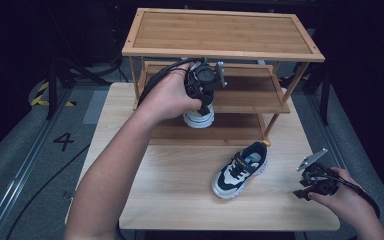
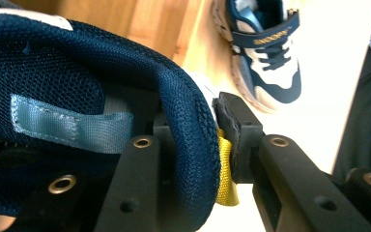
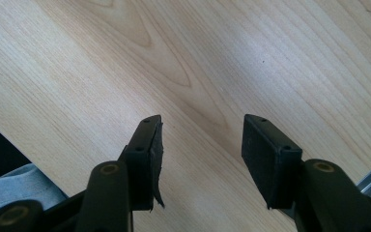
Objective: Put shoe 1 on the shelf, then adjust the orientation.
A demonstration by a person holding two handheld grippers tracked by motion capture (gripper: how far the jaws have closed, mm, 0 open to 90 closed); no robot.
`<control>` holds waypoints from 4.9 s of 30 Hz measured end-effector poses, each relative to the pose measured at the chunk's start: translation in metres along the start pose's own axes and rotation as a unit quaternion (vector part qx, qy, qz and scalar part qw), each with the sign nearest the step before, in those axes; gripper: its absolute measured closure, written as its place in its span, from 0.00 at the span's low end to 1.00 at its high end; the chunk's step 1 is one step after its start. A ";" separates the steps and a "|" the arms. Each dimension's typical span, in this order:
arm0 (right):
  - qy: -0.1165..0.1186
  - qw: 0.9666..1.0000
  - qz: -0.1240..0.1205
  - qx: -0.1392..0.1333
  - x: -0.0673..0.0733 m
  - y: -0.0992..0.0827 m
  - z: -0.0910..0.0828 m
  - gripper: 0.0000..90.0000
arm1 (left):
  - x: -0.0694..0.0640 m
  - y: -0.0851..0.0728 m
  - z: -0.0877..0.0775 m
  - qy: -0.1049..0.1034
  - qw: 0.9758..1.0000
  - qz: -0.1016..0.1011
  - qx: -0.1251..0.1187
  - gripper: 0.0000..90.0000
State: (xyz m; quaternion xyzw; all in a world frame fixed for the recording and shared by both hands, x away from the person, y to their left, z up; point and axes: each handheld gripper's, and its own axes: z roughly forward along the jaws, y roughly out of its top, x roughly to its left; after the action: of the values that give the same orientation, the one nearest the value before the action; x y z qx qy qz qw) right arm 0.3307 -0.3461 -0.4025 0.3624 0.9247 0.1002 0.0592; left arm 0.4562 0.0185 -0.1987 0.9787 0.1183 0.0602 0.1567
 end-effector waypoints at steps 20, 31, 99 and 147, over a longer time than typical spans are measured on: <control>-0.002 1.000 -0.009 -0.002 0.003 0.003 0.000 0.55 | 0.021 0.012 0.017 0.014 1.000 -0.023 -0.004 0.69; -0.001 1.000 -0.017 -0.004 0.006 0.004 -0.001 0.54 | 0.014 0.007 0.019 0.062 0.997 -0.033 -0.037 0.42; 0.012 0.999 -0.039 0.006 0.013 0.017 0.008 0.54 | 0.032 -0.054 0.047 0.101 0.931 -0.238 -0.258 0.98; 0.058 0.986 -0.156 -0.010 0.066 0.085 0.020 0.78 | -0.072 -0.201 0.112 0.075 0.963 -0.249 -0.067 0.26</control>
State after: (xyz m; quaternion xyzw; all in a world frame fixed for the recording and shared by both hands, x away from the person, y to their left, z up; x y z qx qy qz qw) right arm 0.3424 -0.2371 -0.4044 0.2066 0.9708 0.1196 0.0235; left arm 0.3616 0.1528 -0.3751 0.8983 0.3652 0.1004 0.2228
